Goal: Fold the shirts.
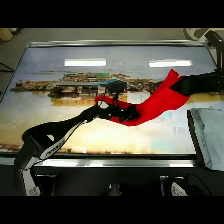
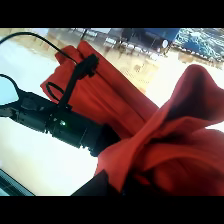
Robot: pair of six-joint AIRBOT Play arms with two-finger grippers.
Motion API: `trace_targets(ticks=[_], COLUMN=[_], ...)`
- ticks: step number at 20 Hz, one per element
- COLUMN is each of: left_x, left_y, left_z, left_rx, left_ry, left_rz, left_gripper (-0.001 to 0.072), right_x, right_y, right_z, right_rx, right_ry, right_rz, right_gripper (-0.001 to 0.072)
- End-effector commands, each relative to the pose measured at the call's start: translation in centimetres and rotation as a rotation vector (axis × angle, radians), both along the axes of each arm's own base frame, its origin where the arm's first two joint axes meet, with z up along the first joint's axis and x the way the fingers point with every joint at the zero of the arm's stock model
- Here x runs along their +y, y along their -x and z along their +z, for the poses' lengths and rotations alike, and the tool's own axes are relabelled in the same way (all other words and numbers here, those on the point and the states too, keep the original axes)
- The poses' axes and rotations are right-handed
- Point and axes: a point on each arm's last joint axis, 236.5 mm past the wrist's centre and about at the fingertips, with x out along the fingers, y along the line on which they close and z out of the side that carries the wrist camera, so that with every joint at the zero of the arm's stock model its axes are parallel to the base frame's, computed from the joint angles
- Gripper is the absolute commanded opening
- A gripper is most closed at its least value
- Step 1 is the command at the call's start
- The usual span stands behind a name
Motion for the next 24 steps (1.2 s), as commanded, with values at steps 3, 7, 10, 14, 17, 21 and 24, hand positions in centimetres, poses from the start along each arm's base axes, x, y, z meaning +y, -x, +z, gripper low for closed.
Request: trace_targets(ticks=[3, 7, 10, 14, 17, 21, 24], left_x=[5.3, 20.1, 30.3, 36.5, 37.2, 38.2, 38.8], left_y=[-3.5, -9.6, -11.4, -9.6, -7.7, -6.5, -6.7], left_z=[2.3, 7.6, 15.5, 24.7, 27.6, 26.8, 26.2], left_rx=[-0.177, -0.390, -0.537, -0.685, -0.738, -0.724, -0.722], left_ry=[-0.004, -0.318, -0.461, -0.499, -0.514, -0.584, -0.618], left_rz=[-0.093, -0.055, 0.065, 0.199, 0.203, 0.161, 0.157], left_gripper=[0.0022, 0.0022, 0.0024, 0.0024, 0.0024, 0.0025, 0.0025], right_x=[0.6, 8.0, 15.1, 23.9, 25.7, 14.9, -0.9], right_y=[-0.9, -3.8, -5.5, -6.2, -6.5, -6.0, -2.6], right_z=[-1.7, -7.2, -12.7, -19.6, -20.6, -20.6, -23.4], right_rx=[0.039, 0.107, 0.161, 0.284, 0.323, 0.348, 0.555], right_ry=[0.002, -0.021, -0.054, -0.223, -0.353, -0.136, 0.253], right_rz=[0.028, 0.171, 0.250, 0.261, 0.275, 0.302, 0.163], right_gripper=[0.0021, 0.0021, 0.0021, 0.0128, 0.0578, 0.0578, 0.0607])
